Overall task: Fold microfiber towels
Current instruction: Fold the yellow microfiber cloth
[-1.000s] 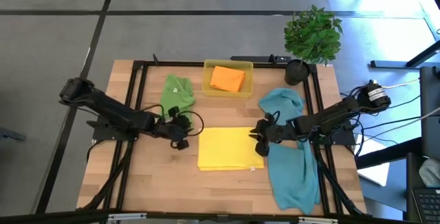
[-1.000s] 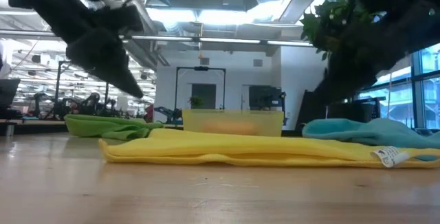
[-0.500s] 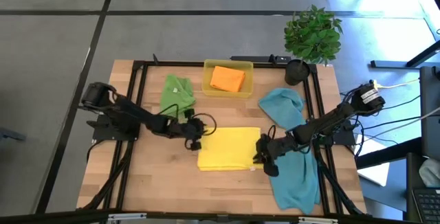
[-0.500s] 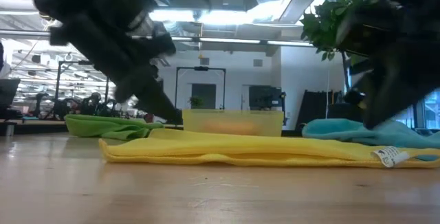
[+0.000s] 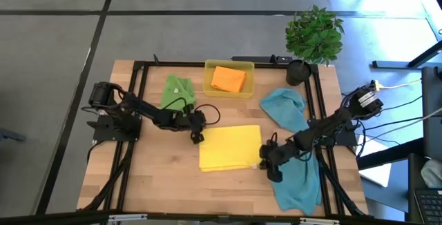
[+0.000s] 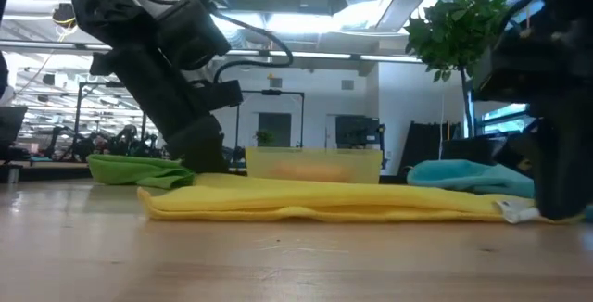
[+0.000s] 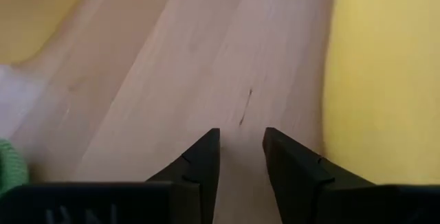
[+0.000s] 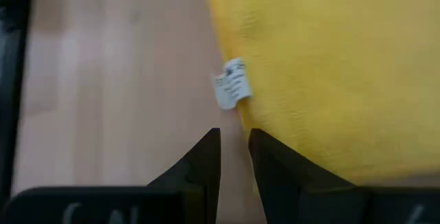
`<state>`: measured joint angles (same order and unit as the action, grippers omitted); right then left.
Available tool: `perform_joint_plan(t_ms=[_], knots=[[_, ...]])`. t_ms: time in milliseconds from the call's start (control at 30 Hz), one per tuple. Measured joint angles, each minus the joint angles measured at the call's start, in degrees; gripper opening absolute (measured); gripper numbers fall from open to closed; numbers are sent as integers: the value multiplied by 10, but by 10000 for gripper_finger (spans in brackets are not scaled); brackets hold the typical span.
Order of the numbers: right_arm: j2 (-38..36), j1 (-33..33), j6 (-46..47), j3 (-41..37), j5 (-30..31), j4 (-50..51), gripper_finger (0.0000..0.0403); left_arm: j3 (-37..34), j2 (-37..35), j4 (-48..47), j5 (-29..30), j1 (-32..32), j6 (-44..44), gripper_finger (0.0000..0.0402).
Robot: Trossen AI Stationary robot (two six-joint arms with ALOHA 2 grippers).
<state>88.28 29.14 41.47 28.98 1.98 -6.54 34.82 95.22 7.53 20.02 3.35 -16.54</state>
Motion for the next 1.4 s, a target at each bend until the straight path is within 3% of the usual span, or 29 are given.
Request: perform_joint_plan(t_ms=[567, 733, 900, 1033, 1133, 1267, 1400], knots=[[-17, -94, -17, 3, 1, 101, 86, 1, -6, -50, -25, 92, -12, 108], [-29, -114, -45, 37, 4, 206, 86, 2, -32, -115, -24, 97, -43, 108], [-28, -140, -71, 79, 76, 322, 86, -3, -67, -166, -22, 113, -56, 108], [-27, -169, -94, 94, 143, 341, 86, -5, -94, -188, -22, 136, -53, 108], [-27, -190, -100, 94, 180, 349, 86, -4, -118, -183, 26, 143, -53, 108], [-28, -202, -90, 94, 187, 357, 86, -3, -134, -149, 68, 144, -41, 108], [-28, -201, -87, 94, 177, 354, 86, -3, -129, -82, 70, 144, 5, 108]])
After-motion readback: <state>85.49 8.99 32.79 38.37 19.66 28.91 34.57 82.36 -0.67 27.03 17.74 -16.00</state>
